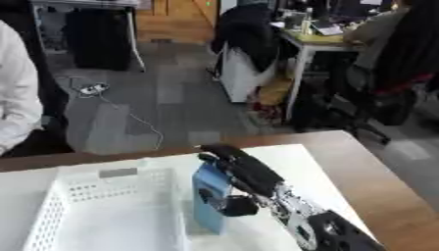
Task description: Pick up objects on the table and place them in the box.
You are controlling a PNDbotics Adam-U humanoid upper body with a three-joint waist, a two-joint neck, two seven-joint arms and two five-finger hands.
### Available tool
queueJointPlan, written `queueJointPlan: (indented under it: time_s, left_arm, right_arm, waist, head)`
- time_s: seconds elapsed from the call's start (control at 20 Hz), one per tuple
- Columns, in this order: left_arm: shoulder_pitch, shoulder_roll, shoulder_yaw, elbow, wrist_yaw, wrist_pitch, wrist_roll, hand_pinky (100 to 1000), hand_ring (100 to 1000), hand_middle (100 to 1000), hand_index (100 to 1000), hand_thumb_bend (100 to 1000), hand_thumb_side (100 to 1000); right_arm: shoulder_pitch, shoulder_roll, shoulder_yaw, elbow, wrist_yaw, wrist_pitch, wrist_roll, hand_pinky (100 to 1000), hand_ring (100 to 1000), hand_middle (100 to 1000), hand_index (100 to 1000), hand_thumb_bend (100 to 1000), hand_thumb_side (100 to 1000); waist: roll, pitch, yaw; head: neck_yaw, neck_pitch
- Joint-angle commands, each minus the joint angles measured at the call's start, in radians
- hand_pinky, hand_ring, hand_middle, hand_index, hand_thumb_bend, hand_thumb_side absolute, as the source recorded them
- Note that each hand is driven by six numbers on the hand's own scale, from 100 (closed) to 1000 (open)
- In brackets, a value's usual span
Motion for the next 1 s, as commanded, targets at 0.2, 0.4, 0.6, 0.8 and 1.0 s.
queueJointPlan:
  time_s: [0.2, 0.4, 0.6, 0.8, 1.0]
  left_arm:
    - [-0.020, 0.007, 0.006, -0.014, 0.005, 0.000, 0.000, 519, 439, 620, 608, 843, 769]
    - [-0.022, 0.005, 0.006, -0.014, 0.005, -0.001, -0.001, 518, 439, 620, 608, 843, 769]
    - [-0.022, 0.006, 0.006, -0.014, 0.005, 0.000, -0.002, 518, 438, 619, 608, 843, 770]
    - [-0.021, 0.006, 0.005, -0.014, 0.005, 0.002, -0.004, 517, 437, 619, 608, 844, 770]
    - [-0.016, 0.009, 0.007, -0.014, 0.004, 0.003, -0.004, 518, 438, 619, 608, 844, 770]
  right_arm:
    - [-0.016, 0.010, 0.010, 0.020, -0.005, -0.084, 0.029, 923, 995, 1000, 1000, 260, 791]
    - [-0.020, 0.010, 0.008, 0.007, 0.009, -0.116, -0.020, 407, 742, 865, 886, 338, 496]
    - [-0.017, 0.012, 0.001, 0.010, -0.023, -0.116, -0.103, 100, 100, 259, 285, 220, 100]
    - [-0.009, 0.010, 0.005, -0.011, -0.053, -0.147, -0.213, 100, 100, 100, 100, 312, 100]
    - [0.003, 0.011, -0.016, -0.029, -0.200, -0.127, -0.208, 100, 100, 100, 100, 220, 100]
  waist:
    - [0.003, -0.010, 0.002]
    - [0.004, -0.007, 0.003]
    - [0.004, -0.008, 0.003]
    - [0.004, -0.009, 0.002]
    - [0.006, -0.012, -0.004]
  head:
    - [0.006, -0.009]
    - [0.007, -0.011]
    - [0.008, -0.009]
    - [0.009, -0.010]
    - [0.010, -0.012]
